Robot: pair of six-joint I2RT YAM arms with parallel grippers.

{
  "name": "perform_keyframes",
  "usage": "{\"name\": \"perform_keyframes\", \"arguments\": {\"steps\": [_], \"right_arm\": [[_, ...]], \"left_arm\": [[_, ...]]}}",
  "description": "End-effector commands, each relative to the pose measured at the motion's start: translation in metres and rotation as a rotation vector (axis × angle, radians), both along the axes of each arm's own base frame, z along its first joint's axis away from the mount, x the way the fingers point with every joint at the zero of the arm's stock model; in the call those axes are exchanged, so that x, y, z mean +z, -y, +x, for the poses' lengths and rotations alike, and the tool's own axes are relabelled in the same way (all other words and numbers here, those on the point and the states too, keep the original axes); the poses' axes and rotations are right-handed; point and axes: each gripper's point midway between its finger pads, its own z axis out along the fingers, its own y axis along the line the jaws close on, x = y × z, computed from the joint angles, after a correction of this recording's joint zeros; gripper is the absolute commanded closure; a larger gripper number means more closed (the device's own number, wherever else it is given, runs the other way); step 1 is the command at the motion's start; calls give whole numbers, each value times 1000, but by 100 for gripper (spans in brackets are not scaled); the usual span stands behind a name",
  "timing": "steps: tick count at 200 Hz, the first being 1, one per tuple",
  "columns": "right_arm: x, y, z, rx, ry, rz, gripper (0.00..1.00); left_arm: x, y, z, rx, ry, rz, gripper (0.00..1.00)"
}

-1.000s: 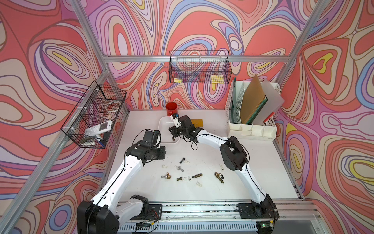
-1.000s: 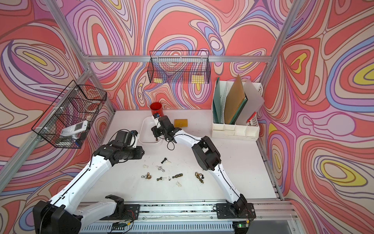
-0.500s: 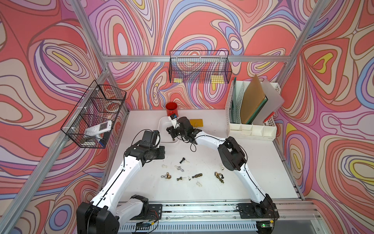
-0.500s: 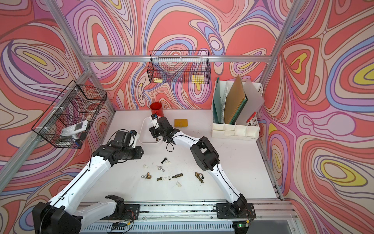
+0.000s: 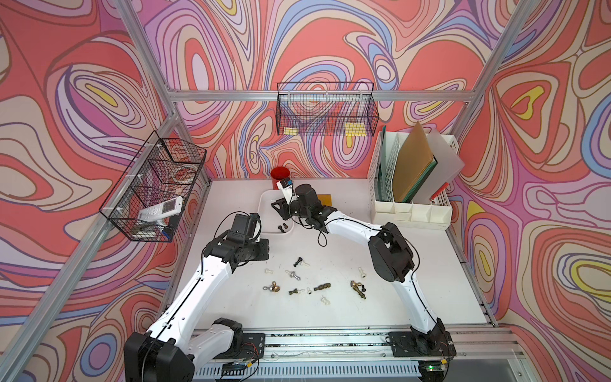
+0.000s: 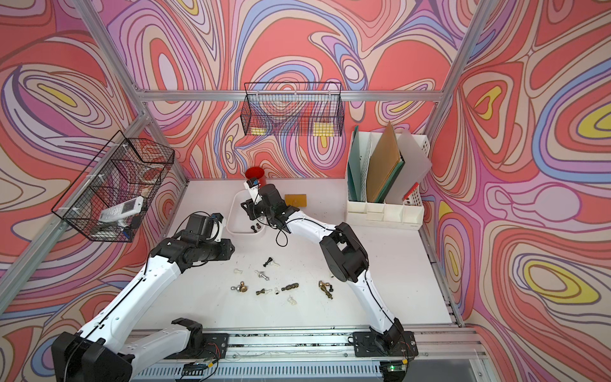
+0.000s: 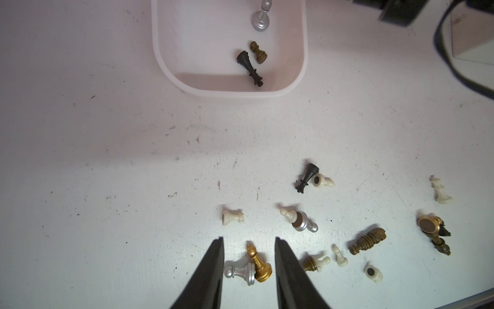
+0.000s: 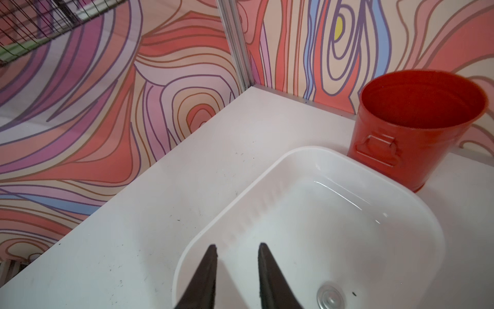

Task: Put the chess pieces into the storage box
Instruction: Pick up the chess piece at the center of the board.

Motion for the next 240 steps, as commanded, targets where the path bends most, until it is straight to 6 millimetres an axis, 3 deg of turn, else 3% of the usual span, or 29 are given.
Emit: {"name": "perform_keyframes", "arguments": {"steps": [1, 17, 37, 63, 65, 75, 123, 155, 196, 240], "right_arm": [[55, 15, -14, -32, 24, 33, 71], [69, 34, -27, -62, 2, 7, 70], [73, 62, -49, -98, -41, -35, 70], [56, 103, -76, -167, -117, -115, 70], [63, 108, -80, -175, -110, -109, 69], [57, 125, -91, -205, -130, -132, 69], [41, 190, -127, -340, -170, -172, 69], [48, 211, -140, -379, -128, -152, 69], [44, 219, -143, -391, -116, -170, 69], [54, 231, -145, -431, -90, -171, 69]], "left_arm": [[2, 4, -1, -19, 15, -26, 63], [3, 10, 0, -35, 26, -58, 63], [6, 29, -2, -97, 37, -90, 63], [12, 65, -11, -236, 76, -43, 63], [12, 68, -11, -246, 78, -40, 63], [11, 82, -17, -307, 90, -28, 63], [-10, 130, -50, -601, 117, 42, 63], [-28, 156, -74, -813, 162, 125, 62], [-43, 183, -90, -970, 215, 21, 61], [-65, 195, -86, -1048, 240, 32, 60]]}}
